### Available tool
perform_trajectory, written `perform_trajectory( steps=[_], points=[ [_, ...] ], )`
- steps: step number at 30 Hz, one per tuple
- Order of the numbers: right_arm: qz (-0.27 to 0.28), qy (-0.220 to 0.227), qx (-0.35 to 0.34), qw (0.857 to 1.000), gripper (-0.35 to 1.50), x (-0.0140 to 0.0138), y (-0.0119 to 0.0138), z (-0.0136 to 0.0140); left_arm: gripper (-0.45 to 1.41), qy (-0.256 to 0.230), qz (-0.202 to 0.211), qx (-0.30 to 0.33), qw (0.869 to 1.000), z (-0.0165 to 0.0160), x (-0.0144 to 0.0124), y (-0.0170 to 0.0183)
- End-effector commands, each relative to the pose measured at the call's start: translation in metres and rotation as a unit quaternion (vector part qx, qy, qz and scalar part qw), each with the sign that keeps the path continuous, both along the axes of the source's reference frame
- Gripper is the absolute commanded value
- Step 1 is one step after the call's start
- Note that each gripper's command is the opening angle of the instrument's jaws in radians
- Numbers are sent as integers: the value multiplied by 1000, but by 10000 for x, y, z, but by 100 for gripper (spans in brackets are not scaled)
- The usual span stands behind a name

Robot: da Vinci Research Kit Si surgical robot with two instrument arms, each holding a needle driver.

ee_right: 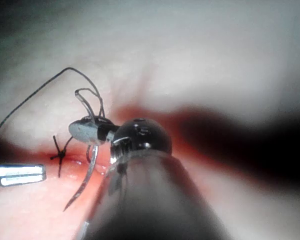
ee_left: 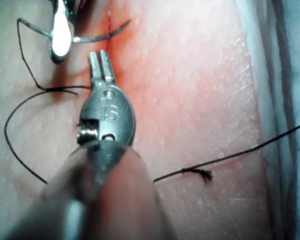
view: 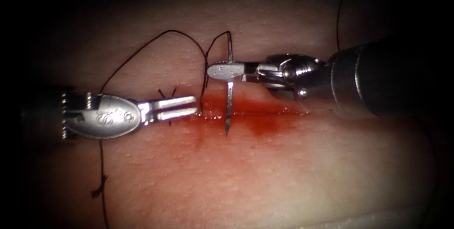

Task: Wound Closure
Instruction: Insert the left jaws into the wound to open it.

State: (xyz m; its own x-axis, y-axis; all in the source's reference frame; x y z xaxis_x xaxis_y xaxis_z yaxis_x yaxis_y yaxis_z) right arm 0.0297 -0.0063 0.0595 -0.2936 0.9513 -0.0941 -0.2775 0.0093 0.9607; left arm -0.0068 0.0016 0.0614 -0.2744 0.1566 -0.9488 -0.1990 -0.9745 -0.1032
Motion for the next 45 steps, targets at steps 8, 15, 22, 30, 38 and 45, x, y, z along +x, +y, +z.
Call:
perform_trajectory(
  steps=[8,15,22,30,38,45],
  points=[
    [-4,-5,-24,1000,-35,4,0,6,-45,101,75,96,987,33,-8,0],
    [-6,-9,-36,999,-35,6,-1,6,-45,256,122,147,948,54,-14,-1],
    [-8,-10,-44,999,-35,6,-6,6,-45,309,142,159,927,73,-26,4],
    [-8,-16,-67,998,-35,8,-13,8,-45,352,166,162,907,104,-27,23],
    [-33,-52,-173,983,-35,10,-16,18,-45,407,198,186,872,126,-14,35],
    [-17,-62,-220,973,-35,17,-2,16,-33,441,225,213,842,135,-11,23]
  ],
)
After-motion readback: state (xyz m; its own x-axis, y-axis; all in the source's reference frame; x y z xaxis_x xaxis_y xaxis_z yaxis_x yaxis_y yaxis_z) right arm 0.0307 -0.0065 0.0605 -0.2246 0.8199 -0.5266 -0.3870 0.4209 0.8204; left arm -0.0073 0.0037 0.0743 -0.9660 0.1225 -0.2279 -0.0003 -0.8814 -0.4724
